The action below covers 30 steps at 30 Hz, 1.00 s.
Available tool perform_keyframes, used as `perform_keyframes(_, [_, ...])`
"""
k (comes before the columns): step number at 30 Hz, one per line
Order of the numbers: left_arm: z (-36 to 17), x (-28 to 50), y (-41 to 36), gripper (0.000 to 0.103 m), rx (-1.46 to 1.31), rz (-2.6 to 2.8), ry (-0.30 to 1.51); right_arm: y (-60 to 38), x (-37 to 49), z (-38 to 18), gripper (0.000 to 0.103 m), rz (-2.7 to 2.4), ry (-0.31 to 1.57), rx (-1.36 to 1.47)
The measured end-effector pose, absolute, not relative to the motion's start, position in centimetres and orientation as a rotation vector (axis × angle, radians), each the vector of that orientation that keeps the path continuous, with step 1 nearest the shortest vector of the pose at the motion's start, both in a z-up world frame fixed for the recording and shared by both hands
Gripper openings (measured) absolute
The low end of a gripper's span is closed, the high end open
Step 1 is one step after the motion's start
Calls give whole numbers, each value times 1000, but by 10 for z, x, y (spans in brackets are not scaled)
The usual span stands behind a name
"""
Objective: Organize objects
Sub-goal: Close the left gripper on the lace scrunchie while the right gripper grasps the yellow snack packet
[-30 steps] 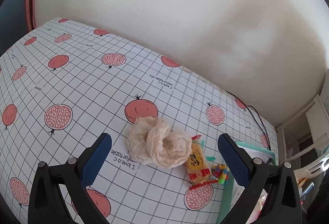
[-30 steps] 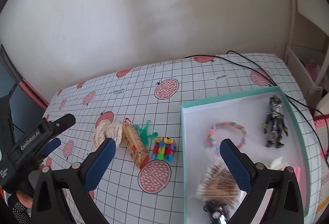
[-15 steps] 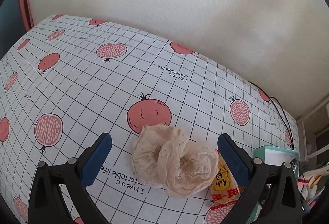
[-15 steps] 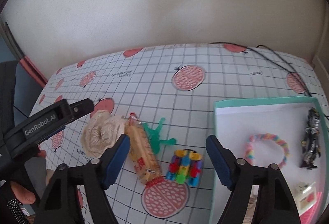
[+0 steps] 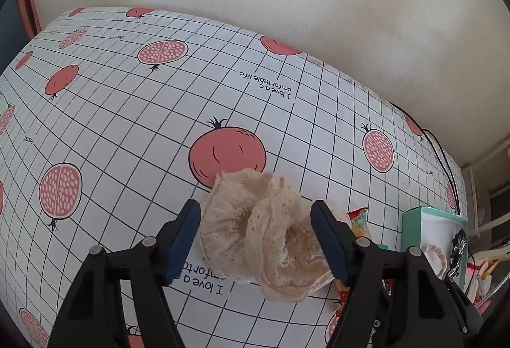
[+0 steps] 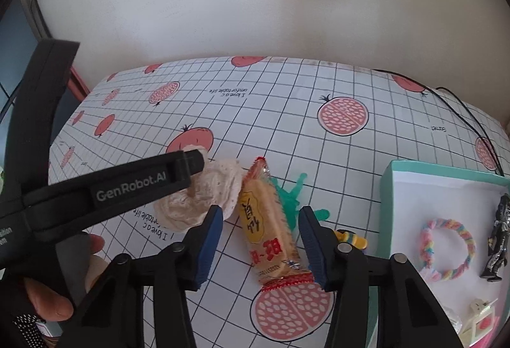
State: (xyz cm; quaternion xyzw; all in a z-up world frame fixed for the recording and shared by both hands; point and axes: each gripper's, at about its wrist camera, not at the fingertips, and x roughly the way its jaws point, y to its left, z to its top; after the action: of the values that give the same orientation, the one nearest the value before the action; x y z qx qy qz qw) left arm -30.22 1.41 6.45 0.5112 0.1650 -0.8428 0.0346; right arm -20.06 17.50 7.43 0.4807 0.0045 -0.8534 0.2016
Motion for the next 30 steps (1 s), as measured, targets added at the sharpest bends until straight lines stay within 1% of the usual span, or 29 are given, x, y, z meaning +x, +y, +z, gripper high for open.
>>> perform_keyframes(1, [65, -302, 14, 72, 1572, -2594, 505, 173, -201, 73, 46, -2378, 19, 1346])
perform_keyframes(4, [63, -303, 17, 69, 1586, -2599, 486, 170, -201, 67, 44, -2365, 23, 1363])
perform_keyframes(6, [60, -303, 18, 69, 1602, -2594, 483, 169, -201, 64, 41, -2358, 22, 1370])
perform_keyframes(10, [50, -302, 20, 69, 1633, -2577, 477, 165, -201, 55, 39, -2338, 31, 1396])
perform_keyframes(13, [45, -300, 24, 68, 1641, -2571, 454, 164, -202, 48, 36, -2311, 3, 1417])
perform_keyframes(16, [40, -298, 28, 59, 1660, -2569, 442, 162, -202, 45, 36, -2304, -23, 1423])
perform_keyframes(19, [38, -298, 28, 54, 1666, -2567, 441, 161, -202, 45, 36, -2298, -30, 1426])
perform_keyframes(21, [37, -297, 26, 48, 1663, -2567, 439, 161, -202, 45, 36, -2289, -44, 1431])
perform_keyframes(23, [36, -297, 25, 36, 1655, -2568, 447, 161, -202, 45, 36, -2269, -66, 1440])
perform_keyframes(24, [37, -296, 25, 32, 1652, -2571, 441, 161, -201, 45, 36, -2262, -72, 1443])
perform_keyframes(25, [38, -296, 25, 24, 1647, -2576, 435, 160, -201, 45, 36, -2260, -70, 1443])
perform_keyframes(26, [39, -296, 25, 20, 1642, -2577, 428, 158, -200, 45, 36, -2260, -61, 1442])
perform_keyframes(30, [41, -296, 22, 15, 1629, -2577, 389, 155, -200, 45, 36, -2252, -63, 1447])
